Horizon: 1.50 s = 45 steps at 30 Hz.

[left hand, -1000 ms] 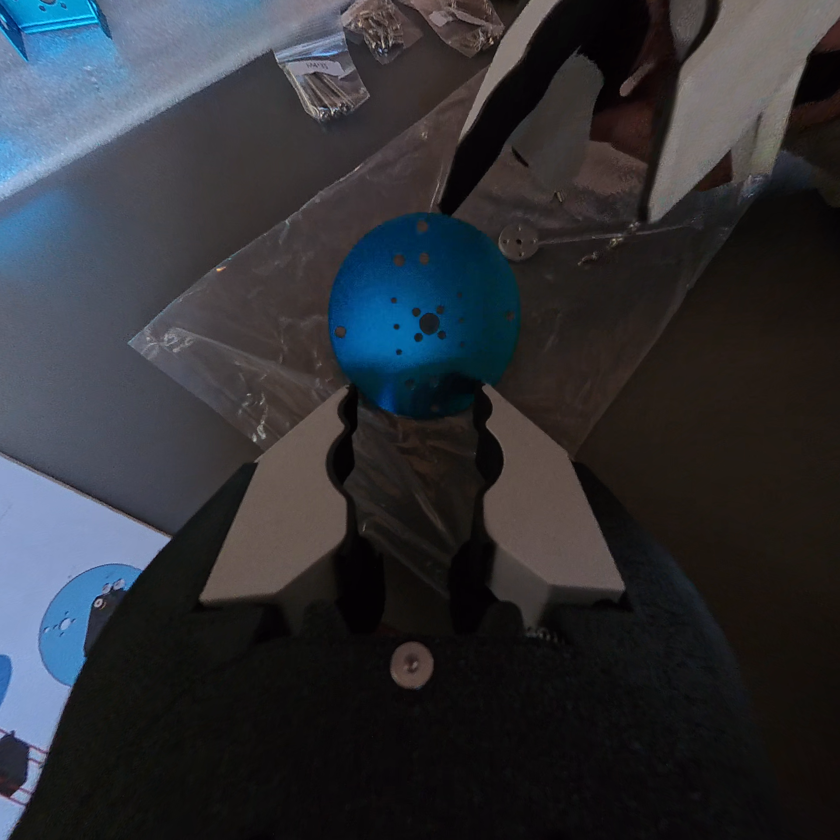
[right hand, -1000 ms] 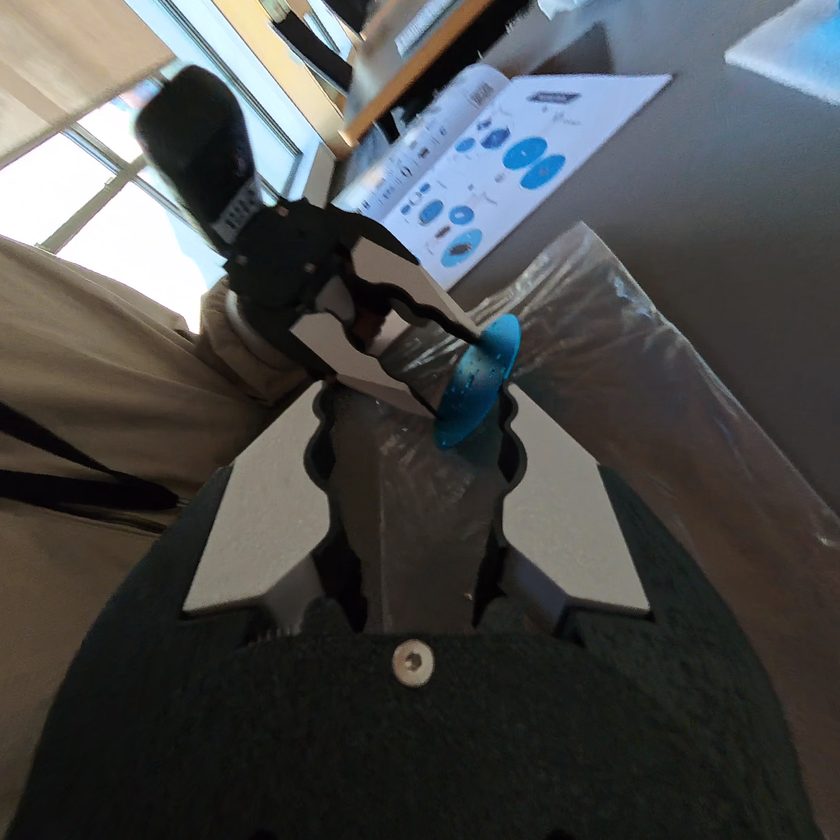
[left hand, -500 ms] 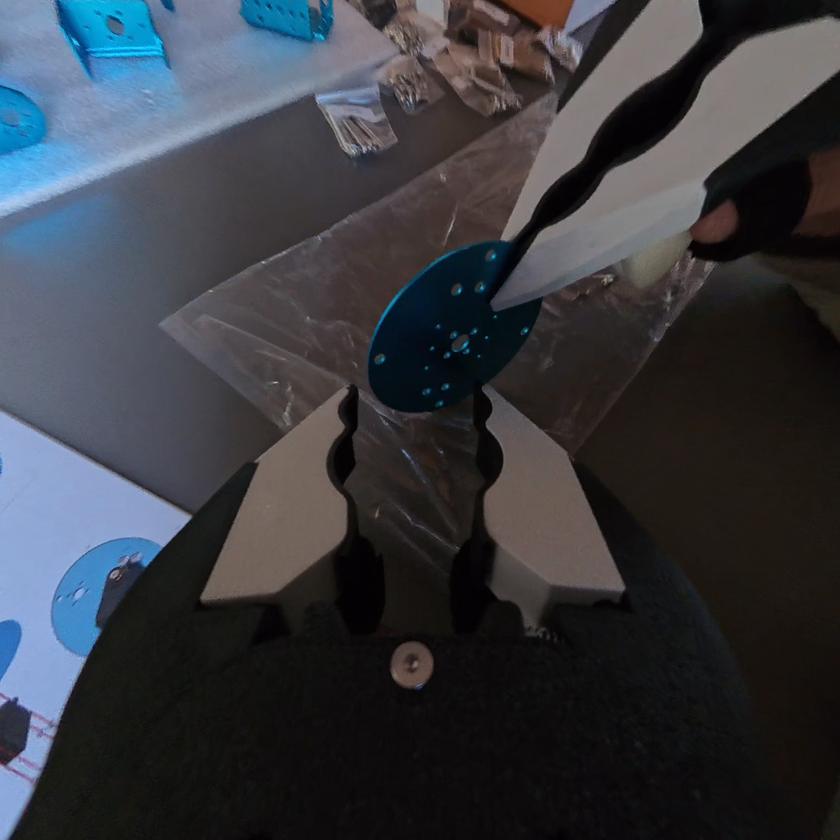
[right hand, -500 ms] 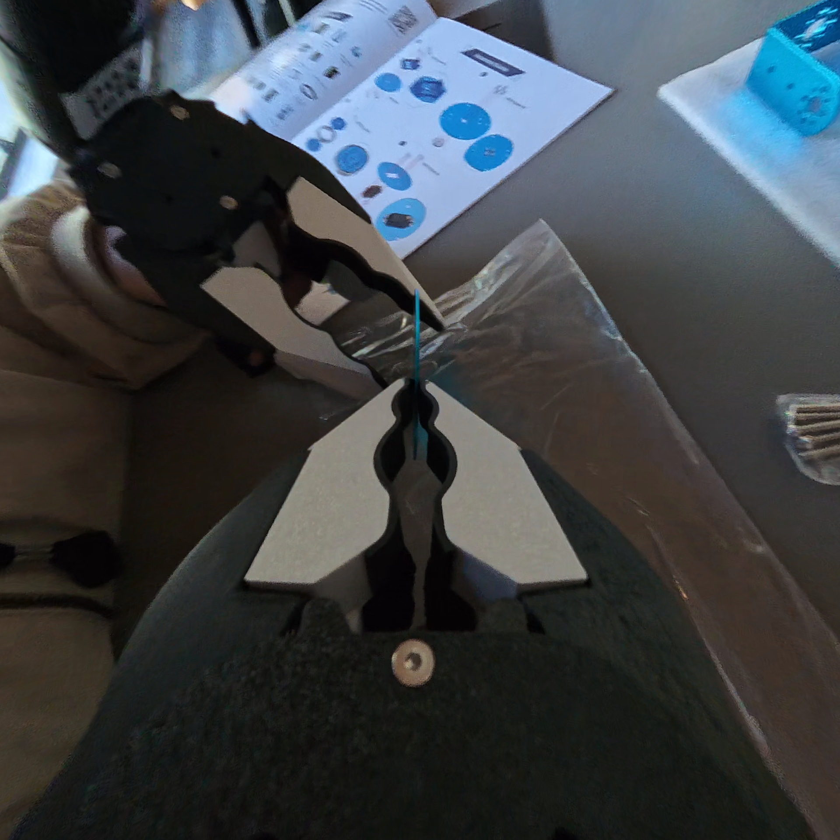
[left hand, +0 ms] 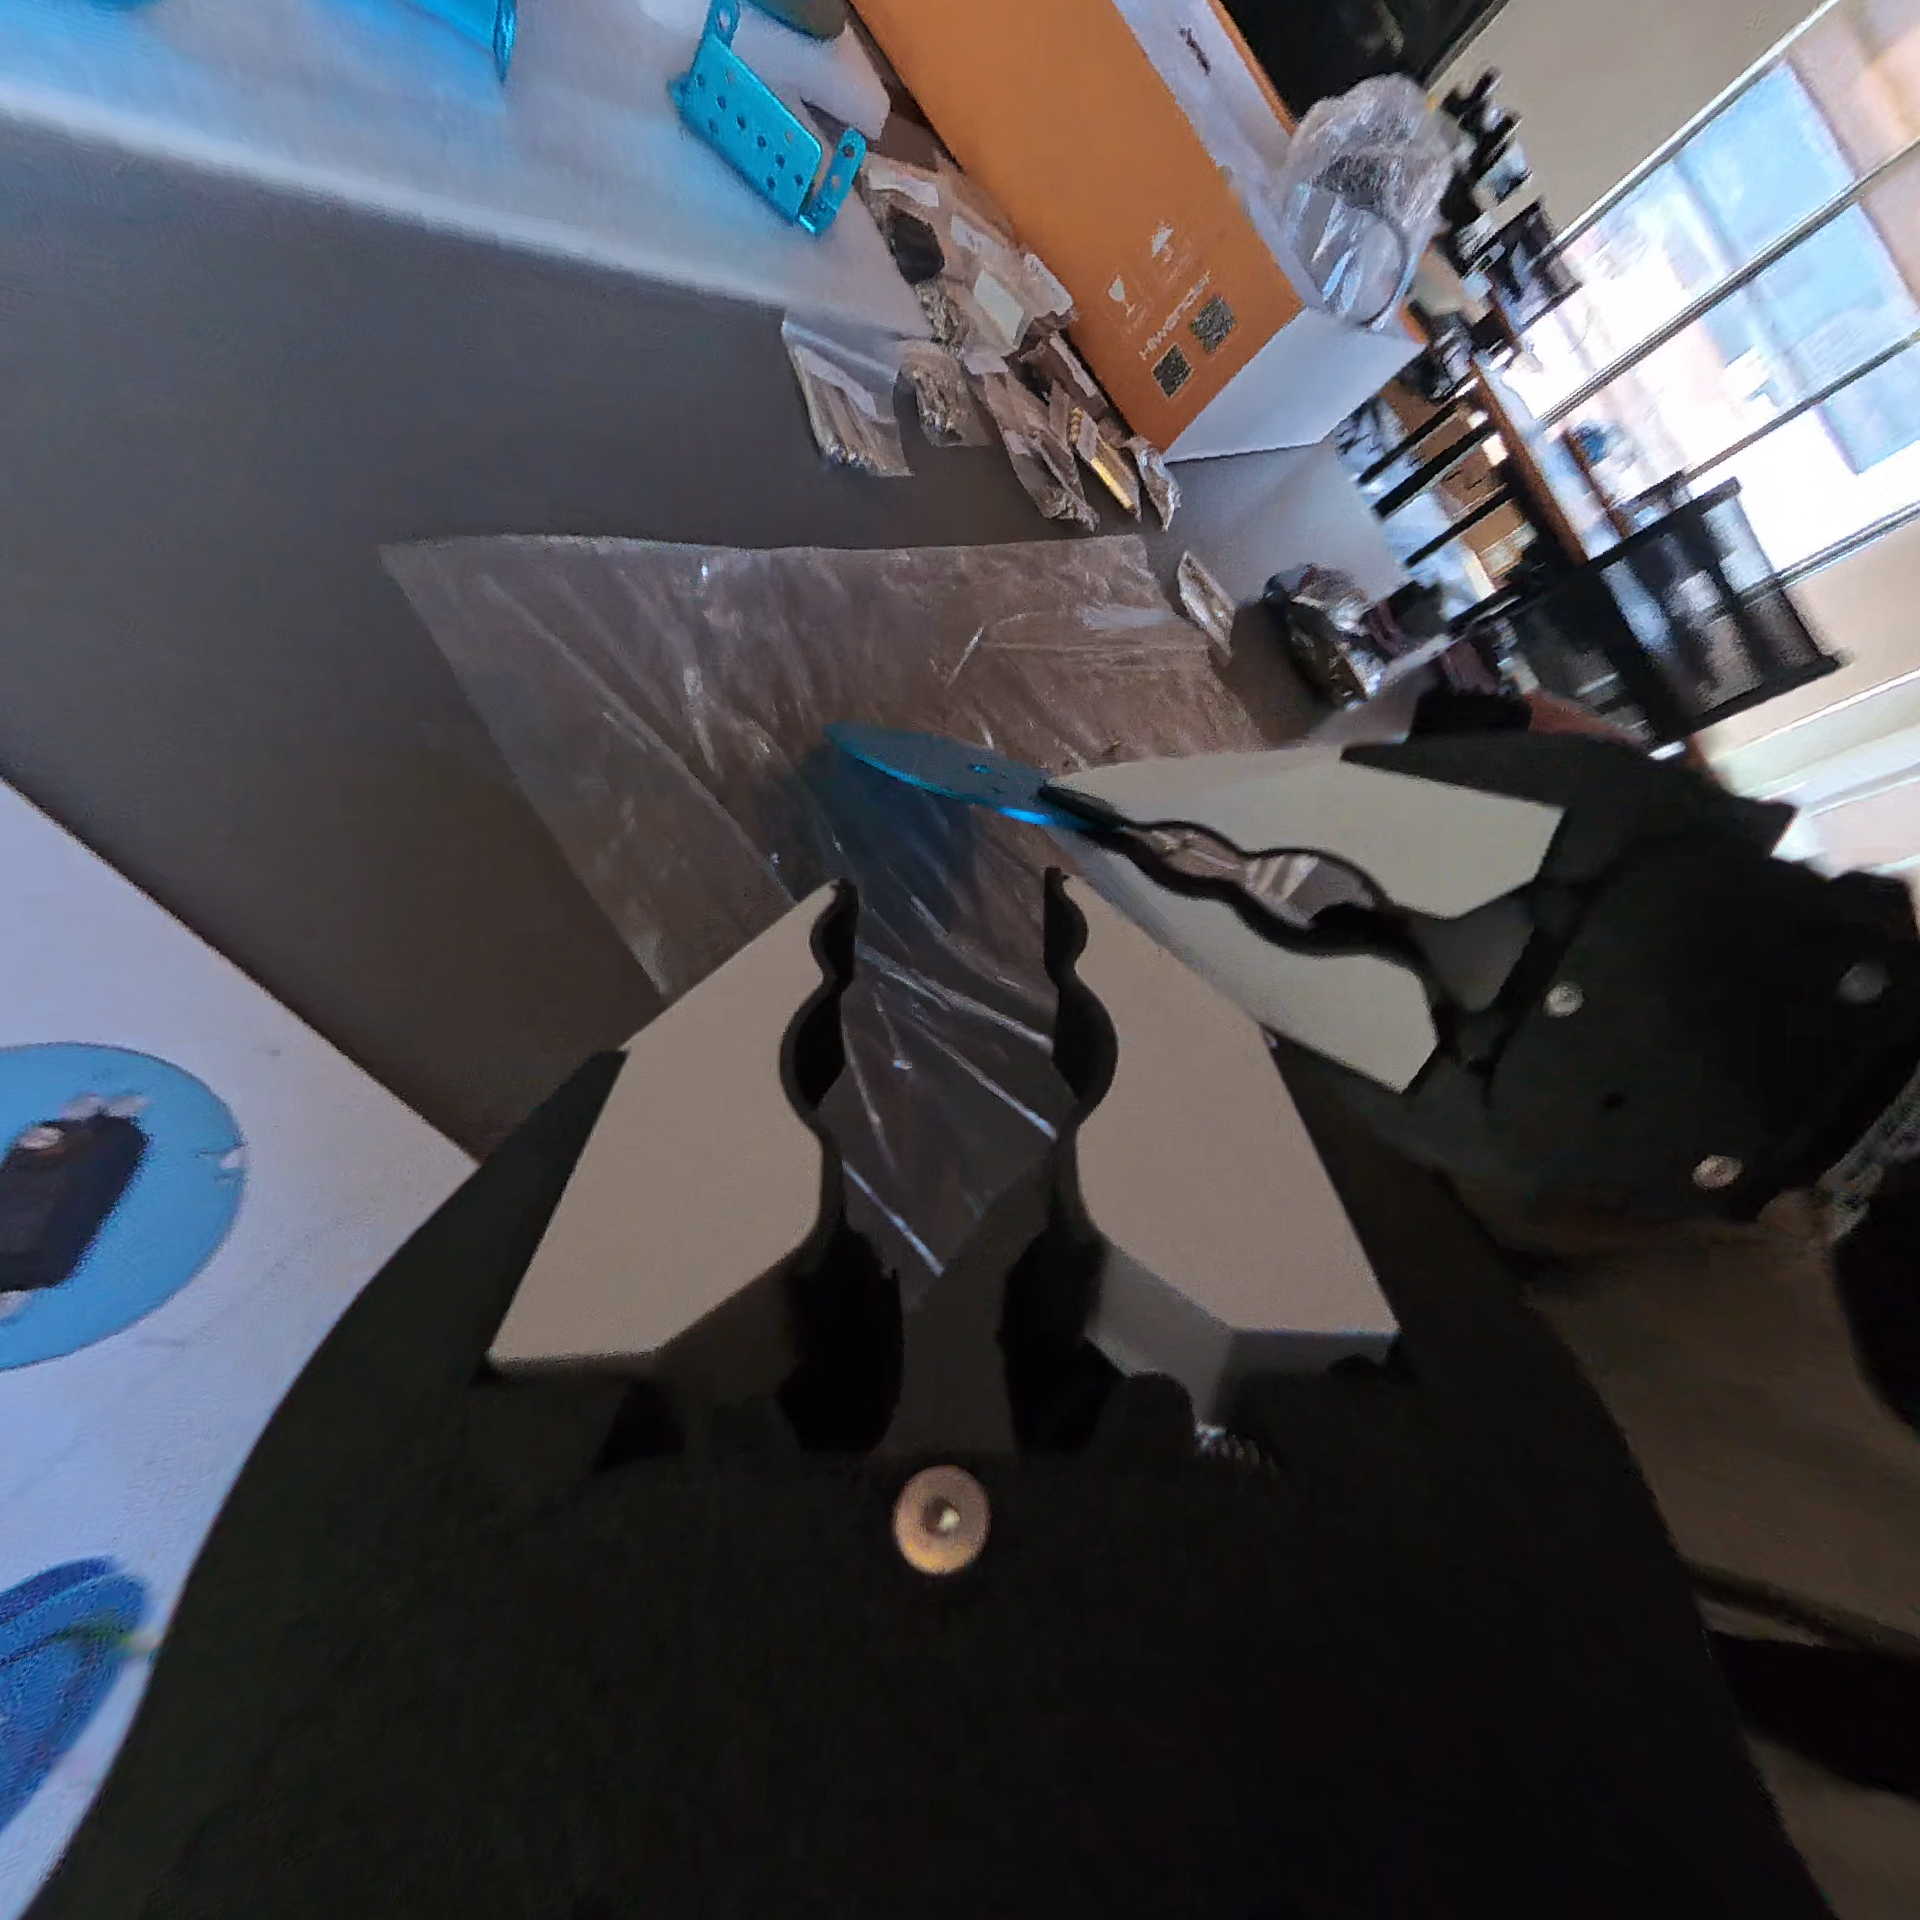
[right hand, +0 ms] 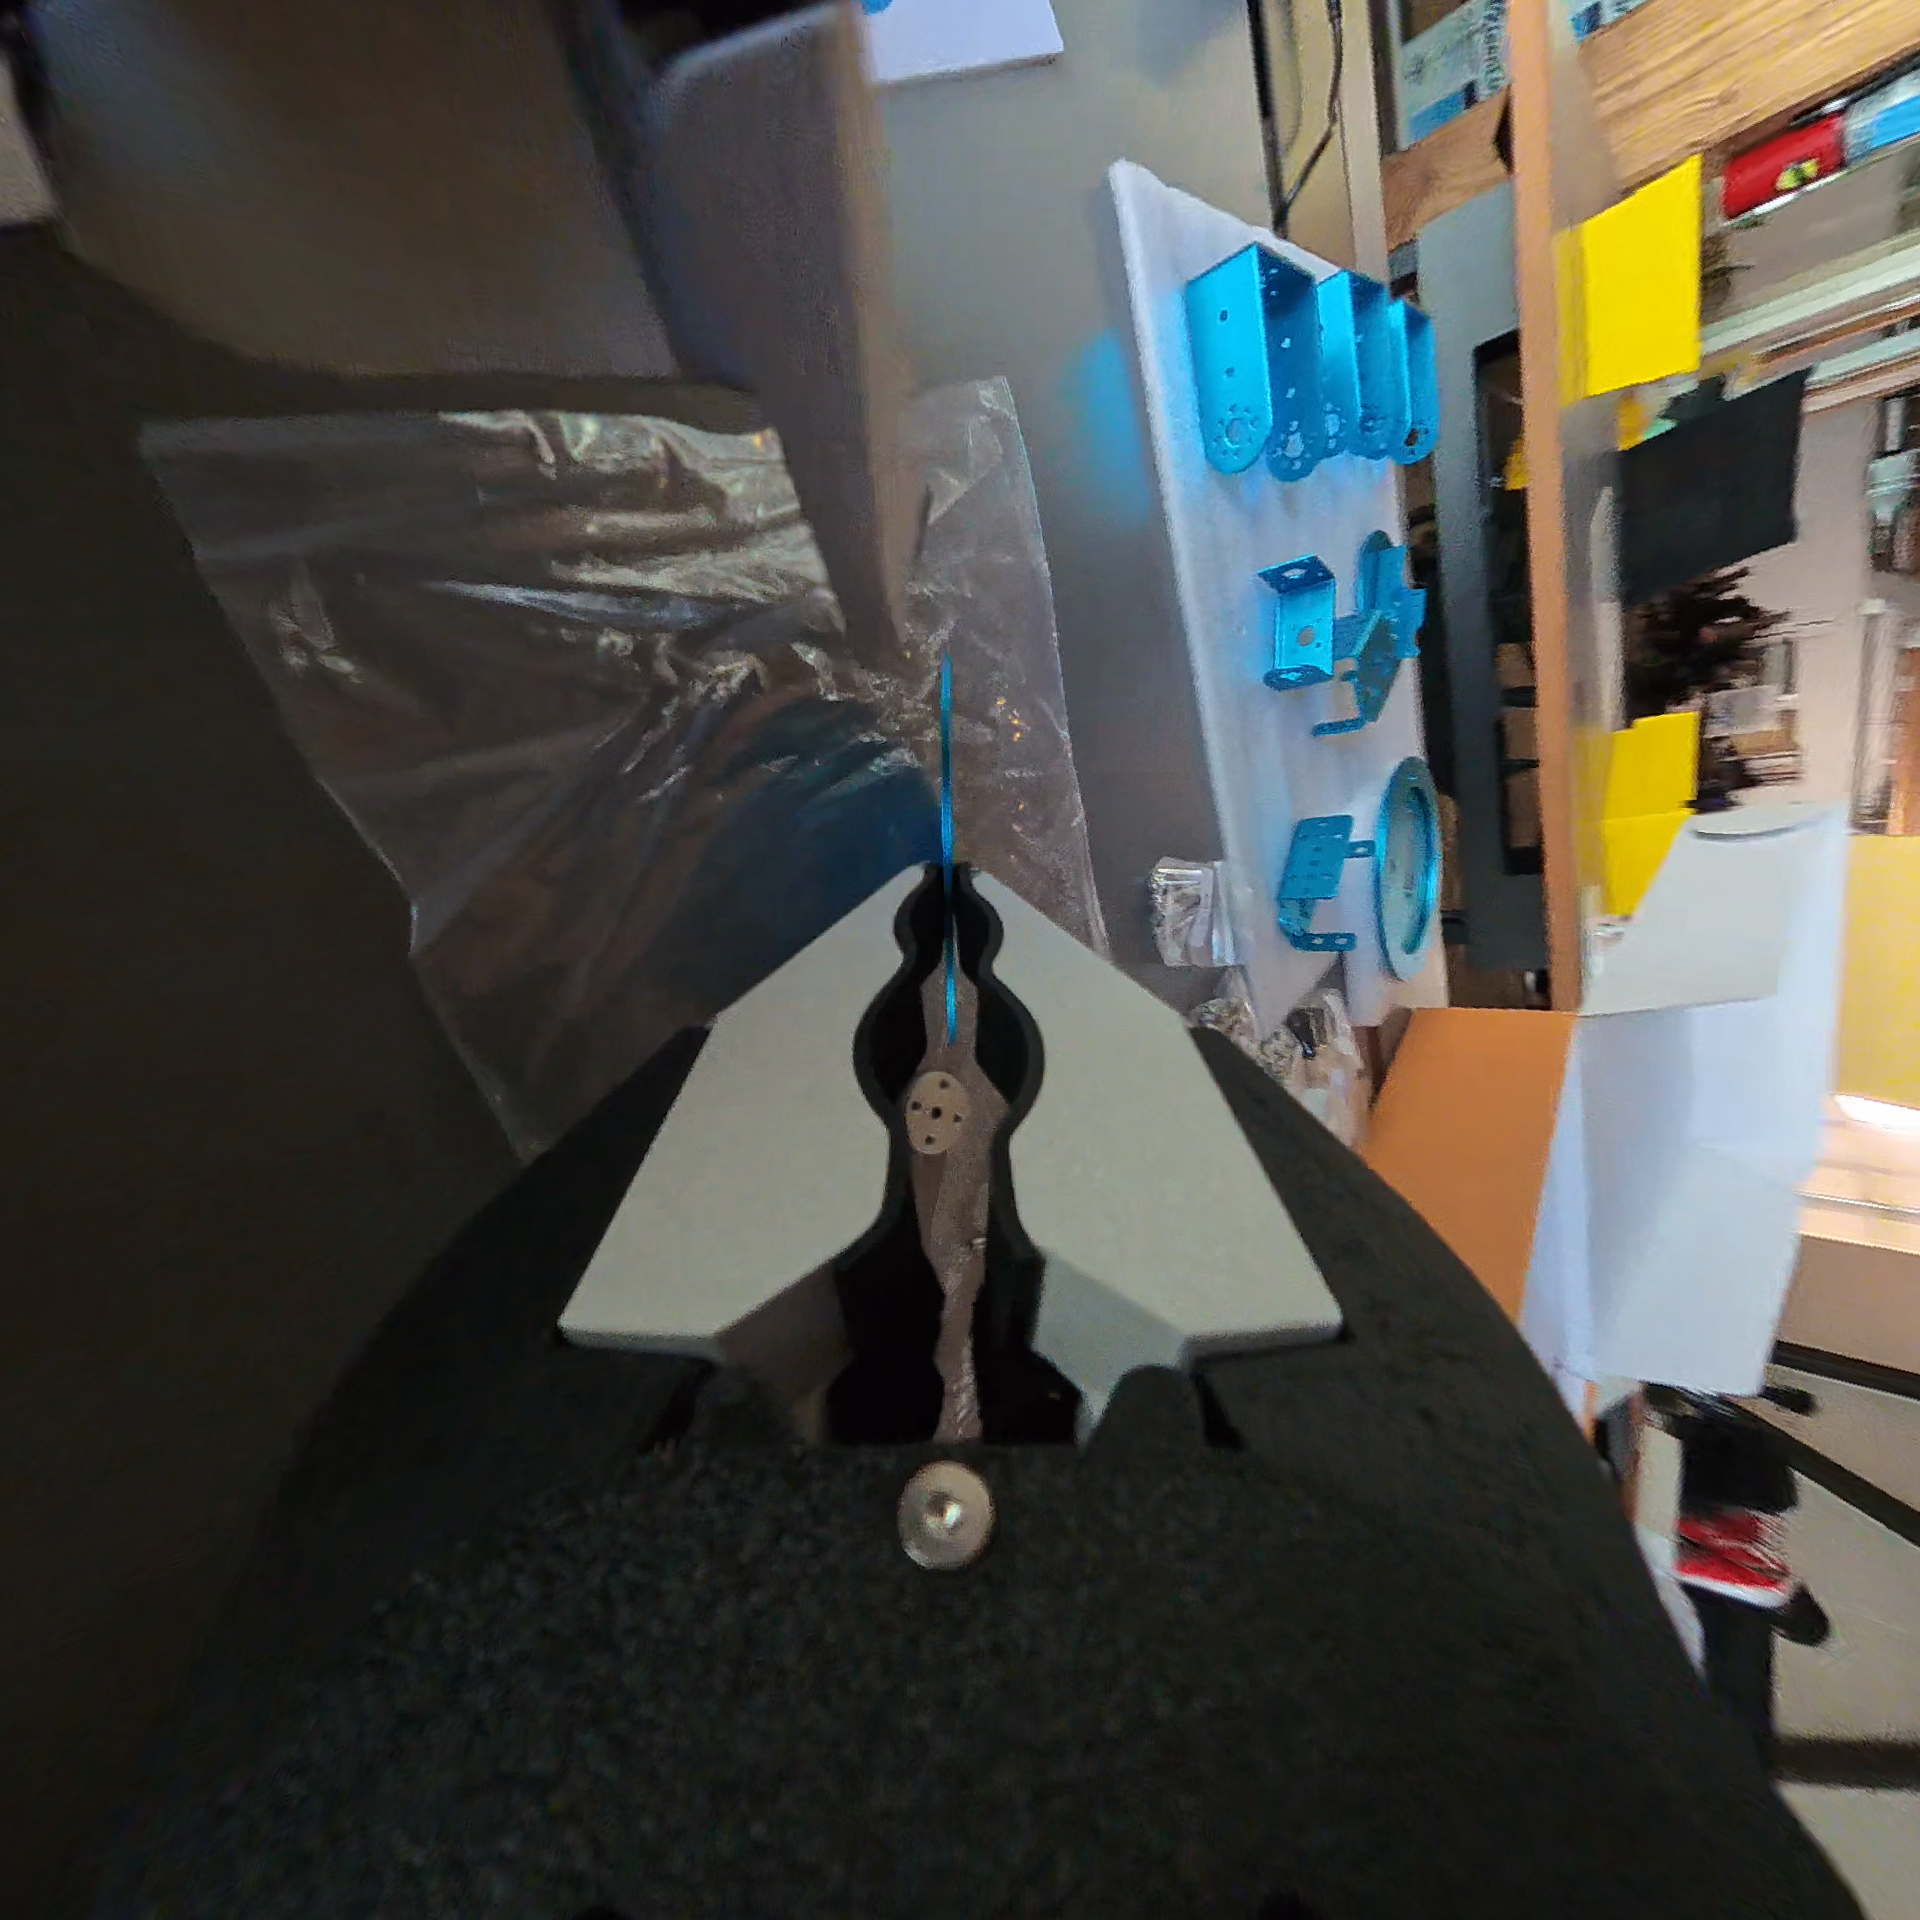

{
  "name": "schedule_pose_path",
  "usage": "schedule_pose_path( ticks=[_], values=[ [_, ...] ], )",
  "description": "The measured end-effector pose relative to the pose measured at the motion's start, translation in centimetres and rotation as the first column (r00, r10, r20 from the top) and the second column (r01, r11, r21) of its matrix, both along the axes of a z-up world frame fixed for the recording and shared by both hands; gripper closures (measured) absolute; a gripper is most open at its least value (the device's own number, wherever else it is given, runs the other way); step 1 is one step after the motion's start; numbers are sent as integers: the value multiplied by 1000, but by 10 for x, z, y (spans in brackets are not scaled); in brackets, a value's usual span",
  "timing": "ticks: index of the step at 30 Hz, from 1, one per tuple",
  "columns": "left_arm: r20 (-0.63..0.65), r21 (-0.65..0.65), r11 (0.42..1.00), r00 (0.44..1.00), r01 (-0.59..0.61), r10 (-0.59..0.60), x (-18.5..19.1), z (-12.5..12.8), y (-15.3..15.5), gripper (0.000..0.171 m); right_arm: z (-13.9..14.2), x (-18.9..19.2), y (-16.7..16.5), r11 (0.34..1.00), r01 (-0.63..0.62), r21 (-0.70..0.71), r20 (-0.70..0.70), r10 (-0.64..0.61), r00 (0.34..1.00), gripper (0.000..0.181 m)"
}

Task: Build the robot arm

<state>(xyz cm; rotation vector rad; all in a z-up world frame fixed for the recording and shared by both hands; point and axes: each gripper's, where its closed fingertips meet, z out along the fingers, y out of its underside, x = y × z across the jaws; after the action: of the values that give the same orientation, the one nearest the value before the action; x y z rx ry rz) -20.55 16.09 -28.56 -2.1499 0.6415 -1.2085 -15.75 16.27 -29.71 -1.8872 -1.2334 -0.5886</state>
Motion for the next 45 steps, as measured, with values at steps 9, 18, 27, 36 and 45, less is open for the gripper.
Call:
schedule_pose_path(
  ticks=[9, 18, 27, 36, 45],
  values=[
    [135, -211, 978, 990, 0, 29, 20, -4, -2, 147, -1, -18, -13, 1000, 16, 23, -90, -14, 996, 181],
    [144, -253, 967, 987, -28, 66, 23, -6, 3, 170, -7, -35, -26, 998, -55, -39, -240, 44, 970, 162],
    [168, -274, 961, 984, -18, 66, 19, -5, -5, 170, 29, -2, -46, 921, -292, -256, -627, 71, 776, 142],
    [234, -233, 971, 967, -47, 103, 5, 11, -3, 171, 47, 36, -15, 859, -476, -186, -843, 109, 527, 142],
    [240, -269, 961, 961, -69, 136, -2, 7, 2, 171, 19, 52, -11, 887, -366, -283, -797, -5, 604, 140]
  ],
)
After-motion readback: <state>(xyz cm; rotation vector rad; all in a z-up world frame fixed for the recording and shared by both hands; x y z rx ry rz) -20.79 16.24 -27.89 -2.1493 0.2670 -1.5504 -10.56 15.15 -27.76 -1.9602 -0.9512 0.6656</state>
